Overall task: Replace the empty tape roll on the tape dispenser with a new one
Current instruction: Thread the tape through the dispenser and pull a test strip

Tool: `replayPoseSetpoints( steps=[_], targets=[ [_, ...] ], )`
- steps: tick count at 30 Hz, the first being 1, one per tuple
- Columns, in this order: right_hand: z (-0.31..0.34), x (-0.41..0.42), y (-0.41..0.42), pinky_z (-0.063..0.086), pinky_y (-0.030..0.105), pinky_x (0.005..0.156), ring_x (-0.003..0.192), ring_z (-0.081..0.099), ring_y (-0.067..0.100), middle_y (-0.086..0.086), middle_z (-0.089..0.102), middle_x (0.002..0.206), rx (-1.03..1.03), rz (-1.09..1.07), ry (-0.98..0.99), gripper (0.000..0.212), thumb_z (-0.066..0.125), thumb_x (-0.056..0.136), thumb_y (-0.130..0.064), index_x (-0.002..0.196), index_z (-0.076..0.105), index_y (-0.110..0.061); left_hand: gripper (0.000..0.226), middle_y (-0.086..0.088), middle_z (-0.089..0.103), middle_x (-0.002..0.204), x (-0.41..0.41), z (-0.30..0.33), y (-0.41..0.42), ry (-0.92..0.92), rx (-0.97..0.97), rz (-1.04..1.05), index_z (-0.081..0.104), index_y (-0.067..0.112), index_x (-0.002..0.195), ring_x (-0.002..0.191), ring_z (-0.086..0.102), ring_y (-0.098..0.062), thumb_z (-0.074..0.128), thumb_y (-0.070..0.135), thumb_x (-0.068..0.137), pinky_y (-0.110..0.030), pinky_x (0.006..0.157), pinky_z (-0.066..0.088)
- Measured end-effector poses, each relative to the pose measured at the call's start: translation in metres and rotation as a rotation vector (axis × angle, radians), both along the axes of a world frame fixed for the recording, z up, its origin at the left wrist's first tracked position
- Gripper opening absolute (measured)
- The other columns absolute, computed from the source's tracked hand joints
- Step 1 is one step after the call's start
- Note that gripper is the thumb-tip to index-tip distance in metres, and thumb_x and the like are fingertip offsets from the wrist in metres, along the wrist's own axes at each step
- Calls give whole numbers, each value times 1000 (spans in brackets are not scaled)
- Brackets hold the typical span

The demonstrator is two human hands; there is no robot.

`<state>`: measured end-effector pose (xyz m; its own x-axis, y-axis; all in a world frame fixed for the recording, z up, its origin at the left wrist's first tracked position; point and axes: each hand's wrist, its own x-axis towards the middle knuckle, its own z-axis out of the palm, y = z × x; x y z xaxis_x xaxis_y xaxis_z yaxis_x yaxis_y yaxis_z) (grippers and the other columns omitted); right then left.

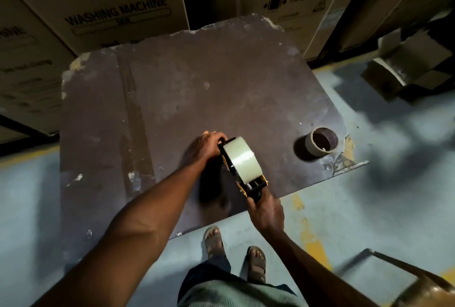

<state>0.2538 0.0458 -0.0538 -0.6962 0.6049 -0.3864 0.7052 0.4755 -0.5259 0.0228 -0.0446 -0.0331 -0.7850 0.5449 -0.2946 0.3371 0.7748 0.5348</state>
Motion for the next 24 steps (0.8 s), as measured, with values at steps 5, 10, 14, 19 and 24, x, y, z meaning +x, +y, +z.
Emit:
replayPoseSetpoints(
  steps=[5, 10, 14, 19, 24],
  targets=[
    [7, -15, 18, 55, 35, 74, 91, 72, 37, 14, 77, 95, -230, -5, -106, 35, 64, 79, -42, 99, 68, -13, 27, -7, 71, 101, 11, -7, -13, 130, 44, 8, 71, 16, 104, 99, 58, -32, 61, 30, 83, -35, 82, 41],
    [4, -25, 32, 61, 46, 84, 91, 74, 38, 17, 78, 96, -341, 95, -199, 32, 60, 82, -35, 97, 72, -9, 62, -7, 37, 159, 15, -19, -34, 360, -142, -348, 63, 20, 130, 142, 37, -36, 28, 47, 86, -48, 112, 28],
    [-4, -23, 35, 59, 50, 82, 84, 71, 38, 21, 76, 99, -414, 112, -169, 24, 61, 86, -28, 95, 70, -8, 63, -6, 15, 167, 2, -20, -36, 443, -336, -754, 47, 25, 144, 155, 3, -28, 37, 51, 88, -52, 123, -3],
    [-7, -21, 35, 62, 46, 79, 75, 72, 25, 15, 78, 86, -411, 134, -135, 16, 63, 87, -26, 87, 68, -11, 92, -9, 16, 166, -9, -20, -35, 344, -349, -885, 38, 20, 150, 154, -7, -23, 44, 78, 78, -41, 123, -11],
    [-9, -18, 34, 60, 38, 66, 63, 70, 17, 0, 74, 75, -472, 101, -103, 16, 68, 81, -31, 90, 69, -18, 109, -8, 3, 168, -8, -24, -35, 395, -515, -924, 16, 17, 157, 146, -27, -20, 58, 75, 75, -45, 122, -14]
  ],
)
